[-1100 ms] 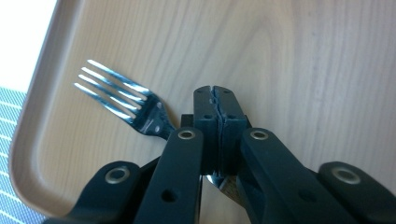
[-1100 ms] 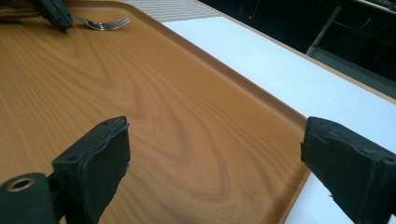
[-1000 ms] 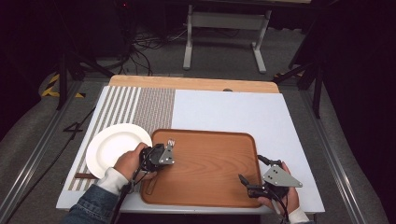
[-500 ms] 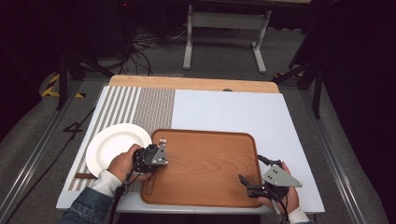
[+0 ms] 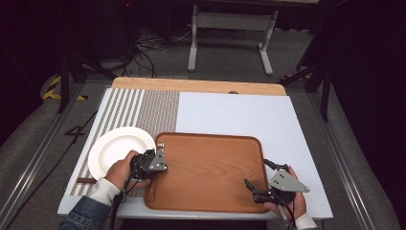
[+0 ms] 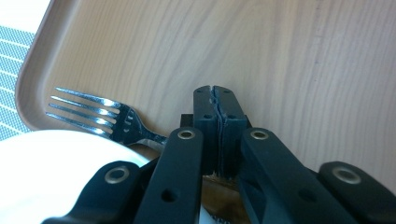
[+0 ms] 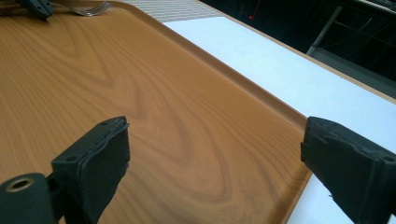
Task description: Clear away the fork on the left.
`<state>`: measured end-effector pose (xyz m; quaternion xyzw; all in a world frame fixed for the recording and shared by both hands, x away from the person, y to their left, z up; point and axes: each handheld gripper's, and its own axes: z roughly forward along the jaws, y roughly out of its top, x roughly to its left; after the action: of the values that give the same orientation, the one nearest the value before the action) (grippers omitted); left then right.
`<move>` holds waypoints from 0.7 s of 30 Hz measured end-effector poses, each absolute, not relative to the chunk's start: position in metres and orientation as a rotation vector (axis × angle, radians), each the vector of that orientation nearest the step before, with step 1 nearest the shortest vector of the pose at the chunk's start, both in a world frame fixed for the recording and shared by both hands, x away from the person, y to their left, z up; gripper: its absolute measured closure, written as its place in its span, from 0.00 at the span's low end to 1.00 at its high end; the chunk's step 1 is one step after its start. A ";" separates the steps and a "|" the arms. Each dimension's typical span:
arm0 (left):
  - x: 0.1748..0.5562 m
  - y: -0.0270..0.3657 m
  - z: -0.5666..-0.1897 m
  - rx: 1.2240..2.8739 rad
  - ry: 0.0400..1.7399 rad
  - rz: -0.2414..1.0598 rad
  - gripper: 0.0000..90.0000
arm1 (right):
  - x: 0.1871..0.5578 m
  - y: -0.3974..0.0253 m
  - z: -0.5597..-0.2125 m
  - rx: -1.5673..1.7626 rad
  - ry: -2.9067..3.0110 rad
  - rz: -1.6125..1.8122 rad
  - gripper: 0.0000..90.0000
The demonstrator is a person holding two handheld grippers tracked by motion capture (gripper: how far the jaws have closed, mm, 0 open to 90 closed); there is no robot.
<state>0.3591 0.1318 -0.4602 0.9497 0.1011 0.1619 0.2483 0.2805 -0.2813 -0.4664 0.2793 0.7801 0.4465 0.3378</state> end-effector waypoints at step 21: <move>0.354 0.132 -0.458 2.508 0.233 0.450 0.99 | 0.280 -0.281 -0.465 0.722 2.028 1.168 0.10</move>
<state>0.3545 0.1317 -0.4580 0.9389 0.0874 0.1685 0.2873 0.2796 -0.2813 -0.4652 0.2774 0.7788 0.4486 0.3395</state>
